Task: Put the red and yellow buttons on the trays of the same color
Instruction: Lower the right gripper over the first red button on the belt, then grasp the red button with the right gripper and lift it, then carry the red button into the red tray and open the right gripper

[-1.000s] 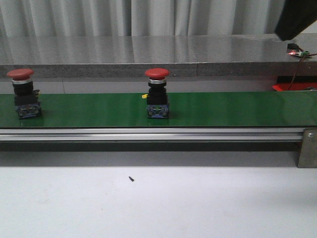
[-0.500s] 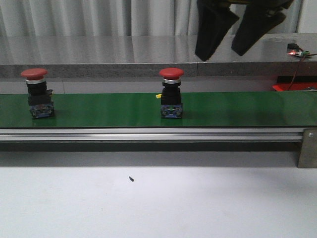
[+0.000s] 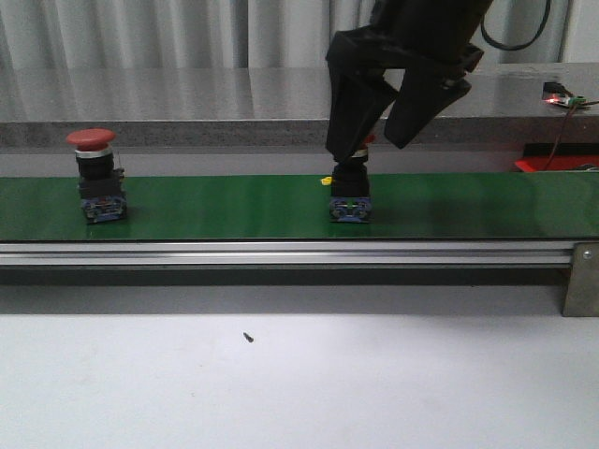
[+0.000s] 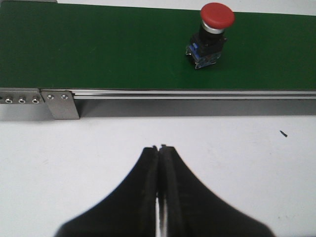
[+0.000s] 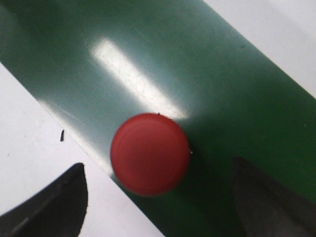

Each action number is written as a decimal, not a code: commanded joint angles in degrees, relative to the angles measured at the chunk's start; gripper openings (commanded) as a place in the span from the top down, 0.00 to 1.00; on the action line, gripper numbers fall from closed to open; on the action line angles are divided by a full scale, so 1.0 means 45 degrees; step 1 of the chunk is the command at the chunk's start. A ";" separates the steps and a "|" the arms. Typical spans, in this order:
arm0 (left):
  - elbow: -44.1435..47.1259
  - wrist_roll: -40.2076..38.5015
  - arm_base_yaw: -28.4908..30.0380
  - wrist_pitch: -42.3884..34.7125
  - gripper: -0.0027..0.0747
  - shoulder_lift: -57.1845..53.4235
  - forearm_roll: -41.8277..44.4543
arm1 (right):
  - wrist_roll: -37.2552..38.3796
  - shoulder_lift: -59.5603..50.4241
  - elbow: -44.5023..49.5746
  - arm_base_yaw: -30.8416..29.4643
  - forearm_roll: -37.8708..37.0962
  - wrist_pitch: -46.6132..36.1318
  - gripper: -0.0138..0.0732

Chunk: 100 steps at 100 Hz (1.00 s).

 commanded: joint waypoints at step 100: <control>-0.0356 -0.0036 -0.0105 -0.0888 0.99 0.0016 -0.0285 | -0.0137 -0.1655 -0.0517 -0.3868 0.0361 -0.1784 0.73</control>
